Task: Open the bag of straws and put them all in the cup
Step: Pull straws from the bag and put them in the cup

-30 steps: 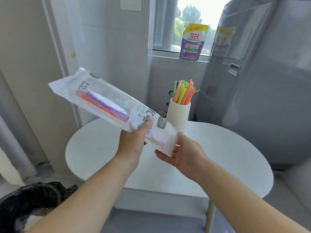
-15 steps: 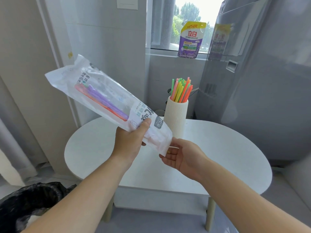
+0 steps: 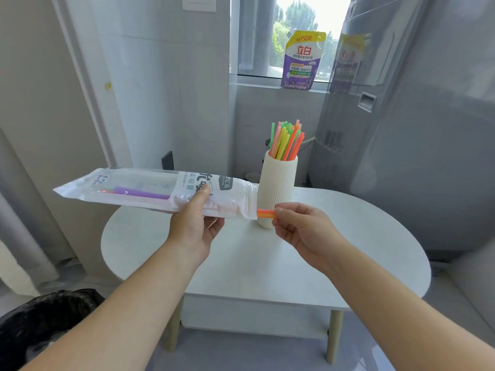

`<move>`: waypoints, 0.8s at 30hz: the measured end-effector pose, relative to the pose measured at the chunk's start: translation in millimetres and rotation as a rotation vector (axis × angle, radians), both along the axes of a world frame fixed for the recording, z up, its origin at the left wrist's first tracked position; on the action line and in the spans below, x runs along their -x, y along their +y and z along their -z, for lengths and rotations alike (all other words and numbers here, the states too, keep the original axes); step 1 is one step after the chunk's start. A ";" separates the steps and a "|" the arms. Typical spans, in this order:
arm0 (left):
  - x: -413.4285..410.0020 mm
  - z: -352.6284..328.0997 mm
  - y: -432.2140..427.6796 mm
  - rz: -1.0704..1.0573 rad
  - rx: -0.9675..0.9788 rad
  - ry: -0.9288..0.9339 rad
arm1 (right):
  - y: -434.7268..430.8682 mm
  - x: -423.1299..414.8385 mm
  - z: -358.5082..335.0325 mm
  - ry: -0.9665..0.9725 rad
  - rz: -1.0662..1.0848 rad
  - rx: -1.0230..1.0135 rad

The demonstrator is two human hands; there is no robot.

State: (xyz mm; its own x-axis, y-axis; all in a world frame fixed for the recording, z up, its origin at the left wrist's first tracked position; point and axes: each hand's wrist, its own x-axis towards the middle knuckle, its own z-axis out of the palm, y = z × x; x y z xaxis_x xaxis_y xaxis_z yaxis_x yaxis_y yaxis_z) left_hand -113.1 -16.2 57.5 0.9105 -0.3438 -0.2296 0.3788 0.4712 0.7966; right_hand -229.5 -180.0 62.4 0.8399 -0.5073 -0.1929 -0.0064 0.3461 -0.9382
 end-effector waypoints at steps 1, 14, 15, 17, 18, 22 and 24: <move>-0.4 0.1 0.2 0.002 0.008 0.016 | -2.3 1.1 -1.3 0.001 0.025 0.025; 2.6 1.0 -2.4 0.008 0.093 0.122 | 0.9 0.4 -6.1 -0.080 0.026 -0.151; 3.0 0.8 -2.9 0.008 0.099 0.122 | 1.1 0.0 -6.1 -0.092 0.042 -0.181; 4.5 -0.3 -3.7 0.011 0.113 0.122 | 2.1 -0.7 -6.0 -0.115 0.071 -0.234; 5.5 -1.3 -4.4 0.013 0.118 0.124 | 2.6 -0.9 -5.9 -0.128 0.090 -0.257; 8.7 -4.2 -6.4 0.008 0.157 0.129 | 9.2 -2.6 -6.2 -0.174 0.146 -0.347; 10.3 -4.3 -7.6 0.005 0.175 0.133 | 17.9 -4.6 -3.9 -0.173 0.092 -0.320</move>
